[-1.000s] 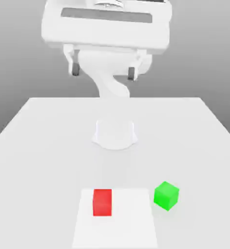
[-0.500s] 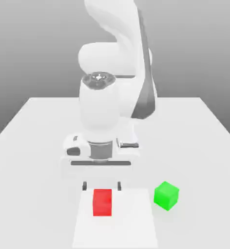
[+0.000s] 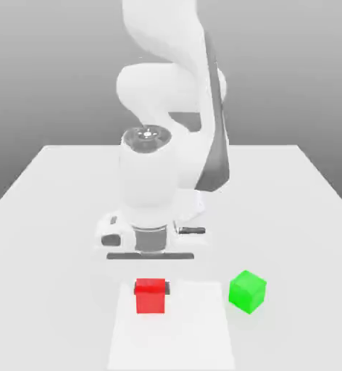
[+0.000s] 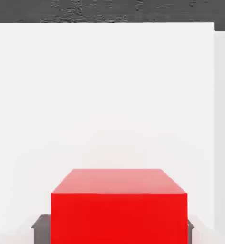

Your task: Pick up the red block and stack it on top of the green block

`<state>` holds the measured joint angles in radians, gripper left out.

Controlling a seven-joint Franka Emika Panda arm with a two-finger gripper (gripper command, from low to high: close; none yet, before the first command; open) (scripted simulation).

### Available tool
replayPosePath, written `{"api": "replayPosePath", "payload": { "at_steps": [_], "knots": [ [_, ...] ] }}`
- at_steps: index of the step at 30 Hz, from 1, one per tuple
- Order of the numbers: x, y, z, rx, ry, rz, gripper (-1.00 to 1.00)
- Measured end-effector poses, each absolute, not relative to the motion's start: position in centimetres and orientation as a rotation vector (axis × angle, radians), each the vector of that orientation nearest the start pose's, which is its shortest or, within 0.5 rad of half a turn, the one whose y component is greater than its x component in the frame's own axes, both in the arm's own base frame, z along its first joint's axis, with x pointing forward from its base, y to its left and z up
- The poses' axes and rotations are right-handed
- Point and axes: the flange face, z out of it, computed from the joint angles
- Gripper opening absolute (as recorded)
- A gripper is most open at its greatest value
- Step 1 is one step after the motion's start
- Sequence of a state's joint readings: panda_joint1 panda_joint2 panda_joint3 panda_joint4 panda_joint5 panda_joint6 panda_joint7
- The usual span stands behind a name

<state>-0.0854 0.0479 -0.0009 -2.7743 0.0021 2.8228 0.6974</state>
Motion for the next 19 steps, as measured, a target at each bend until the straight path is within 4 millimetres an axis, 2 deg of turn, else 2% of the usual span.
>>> {"api": "replayPosePath", "payload": {
  "at_steps": [2, 5, 9, 11, 16, 17, 19],
  "knots": [
    [38.2, -0.7, 21.3, -2.937, 1.109, 0.0, -1.0],
    [37.3, 6.3, 22.8, -3.02, 0.847, 0.0, -1.0],
    [34.8, 13.3, 24.2, -3.088, 0.57, 0.0, -1.0],
    [34.4, 14.3, 23.3, -3.099, 0.527, -0.003, -1.0],
    [34.2, 14.7, 19.0, -3.102, 0.511, -0.004, -1.0],
    [34.1, 14.7, 18.3, -3.101, 0.509, -0.002, 1.0],
    [34.1, 14.7, 18.3, -3.101, 0.509, -0.002, 1.0]
  ]
}}
